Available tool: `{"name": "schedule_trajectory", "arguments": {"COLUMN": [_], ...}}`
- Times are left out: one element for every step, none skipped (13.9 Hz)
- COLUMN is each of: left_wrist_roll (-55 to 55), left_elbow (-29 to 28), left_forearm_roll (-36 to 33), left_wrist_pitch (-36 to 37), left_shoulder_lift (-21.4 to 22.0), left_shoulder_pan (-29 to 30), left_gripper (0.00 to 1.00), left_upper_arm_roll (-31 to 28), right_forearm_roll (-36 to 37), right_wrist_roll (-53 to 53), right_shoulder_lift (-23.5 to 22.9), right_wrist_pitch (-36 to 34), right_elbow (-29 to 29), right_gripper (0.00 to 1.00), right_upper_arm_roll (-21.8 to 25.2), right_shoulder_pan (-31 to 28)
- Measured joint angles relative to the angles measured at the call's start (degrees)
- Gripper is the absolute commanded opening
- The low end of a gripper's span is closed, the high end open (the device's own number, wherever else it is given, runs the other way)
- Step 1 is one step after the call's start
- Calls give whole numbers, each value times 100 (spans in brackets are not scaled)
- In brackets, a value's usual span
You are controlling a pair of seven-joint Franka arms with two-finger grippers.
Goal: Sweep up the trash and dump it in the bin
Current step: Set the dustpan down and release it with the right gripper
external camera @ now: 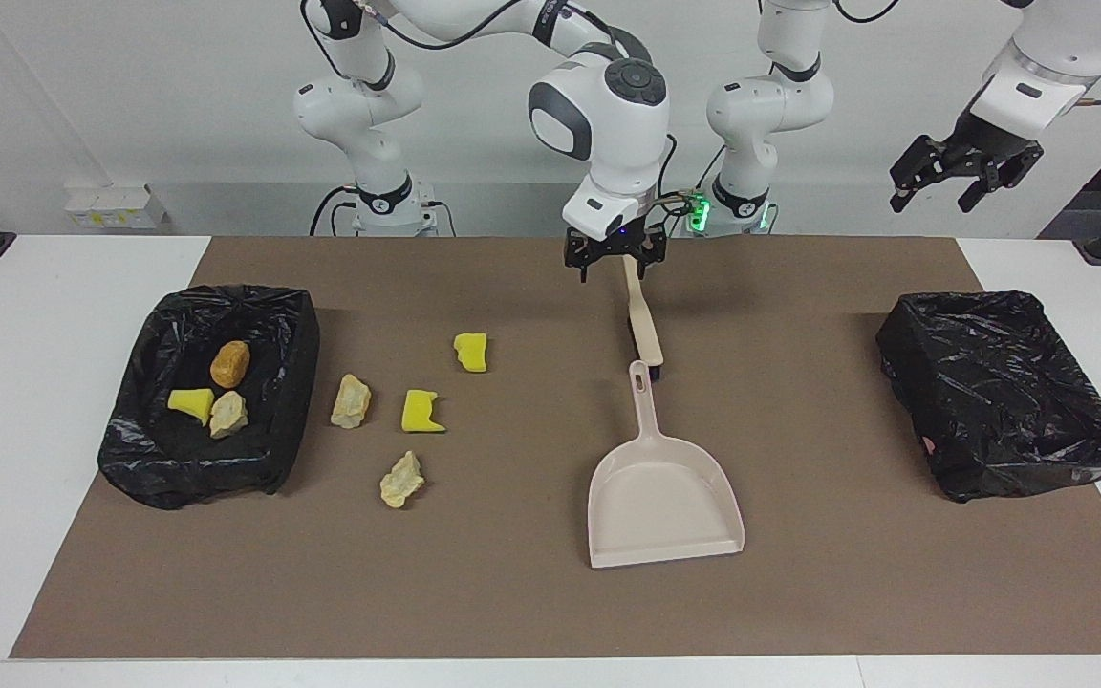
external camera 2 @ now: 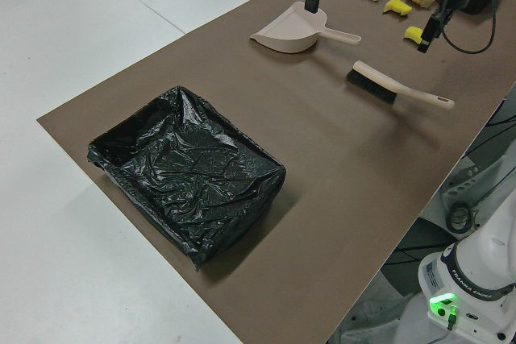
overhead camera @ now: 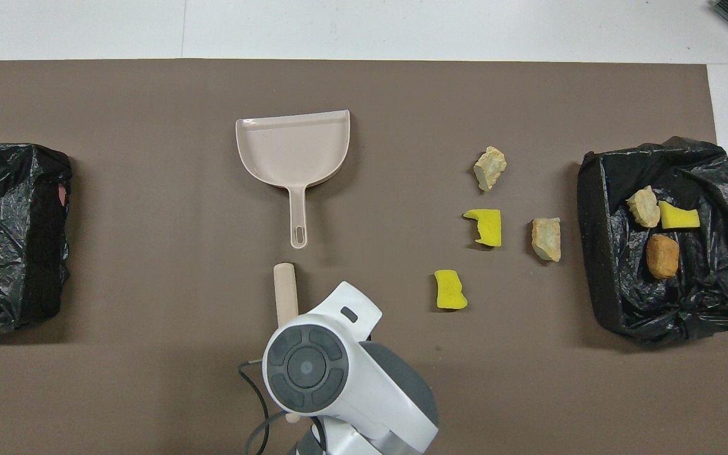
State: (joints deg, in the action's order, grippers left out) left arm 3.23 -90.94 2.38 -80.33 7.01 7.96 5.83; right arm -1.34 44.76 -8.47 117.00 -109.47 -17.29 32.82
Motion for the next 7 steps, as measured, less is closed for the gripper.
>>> {"name": "schedule_trajectory", "arguments": {"left_wrist_roll": [0,0,0,0,0,0,0], "left_elbow": [0,0,0,0,0,0,0], "left_forearm_roll": [0,0,0,0,0,0,0], "left_wrist_pitch": [0,0,0,0,0,0,0], "left_shoulder_lift": [0,0,0,0,0,0,0], "left_shoulder_pan": [0,0,0,0,0,0,0], "left_gripper": [100,100,100,100,100,100,100], "left_upper_arm_roll": [0,0,0,0,0,0,0], "right_forearm_roll": [-7,-8,-8,-9,-9,-9,-9], "right_wrist_roll": [26,69,95,97,97,97,97], "right_shoulder_lift": [38,35,15,-23,-76,-142,-211], "right_wrist_pitch": [192,424,620,732,784,806,855], "right_elbow": [-192,-355,-482,-553,-584,-593,-592], "right_gripper": [95,93,92,91,89,88,86], "right_upper_arm_roll": [-2,-3,-3,-2,-2,-2,-2], "right_shoulder_pan": [118,220,291,339,396,458,511]}}
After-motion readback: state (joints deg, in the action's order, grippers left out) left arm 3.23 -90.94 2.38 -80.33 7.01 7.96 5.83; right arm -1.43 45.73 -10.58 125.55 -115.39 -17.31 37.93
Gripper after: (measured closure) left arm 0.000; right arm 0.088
